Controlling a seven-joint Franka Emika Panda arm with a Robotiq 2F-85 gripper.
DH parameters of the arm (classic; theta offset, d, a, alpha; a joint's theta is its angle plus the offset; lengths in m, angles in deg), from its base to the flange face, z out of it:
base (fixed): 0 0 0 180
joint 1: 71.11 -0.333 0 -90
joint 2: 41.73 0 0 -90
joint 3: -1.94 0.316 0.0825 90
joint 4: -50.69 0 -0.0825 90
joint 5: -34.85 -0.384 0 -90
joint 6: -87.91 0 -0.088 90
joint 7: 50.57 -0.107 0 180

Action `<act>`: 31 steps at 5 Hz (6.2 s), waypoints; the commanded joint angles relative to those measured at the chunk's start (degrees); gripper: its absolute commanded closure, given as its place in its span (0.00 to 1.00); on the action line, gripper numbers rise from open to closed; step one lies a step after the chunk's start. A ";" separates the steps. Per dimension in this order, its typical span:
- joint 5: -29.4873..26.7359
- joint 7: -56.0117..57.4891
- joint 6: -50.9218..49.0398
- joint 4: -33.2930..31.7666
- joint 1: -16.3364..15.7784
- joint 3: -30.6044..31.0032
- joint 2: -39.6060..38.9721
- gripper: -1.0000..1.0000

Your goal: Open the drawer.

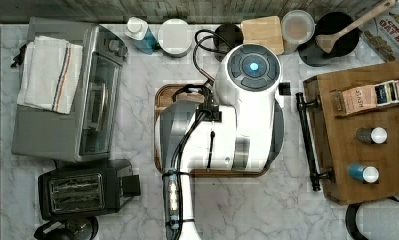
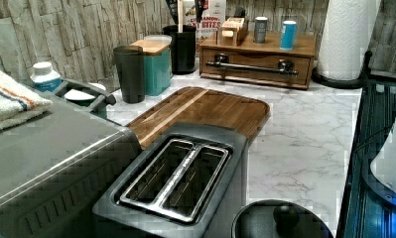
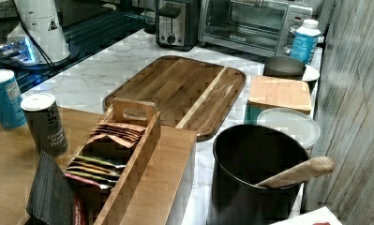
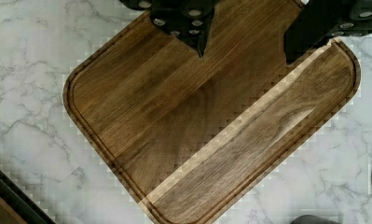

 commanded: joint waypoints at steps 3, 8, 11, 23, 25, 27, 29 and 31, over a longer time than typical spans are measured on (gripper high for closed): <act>2.15 17.15 6.87 -13.72 0.84 -0.54 8.56 0.00; -0.02 67.94 28.50 -27.73 1.87 -15.94 9.05 0.00; 8.31 67.36 37.90 -32.97 5.97 -16.63 7.54 0.00; 0.26 83.23 46.23 -25.67 8.05 -19.72 0.58 0.00; -5.49 85.93 42.20 -24.99 9.49 -18.53 -1.26 0.00; -5.88 78.60 47.22 -29.98 7.86 -18.49 -0.56 0.00; -5.78 78.91 47.74 -31.50 7.73 -18.50 -0.13 0.00; 7.79 50.10 47.64 -41.89 1.58 -17.37 8.56 0.00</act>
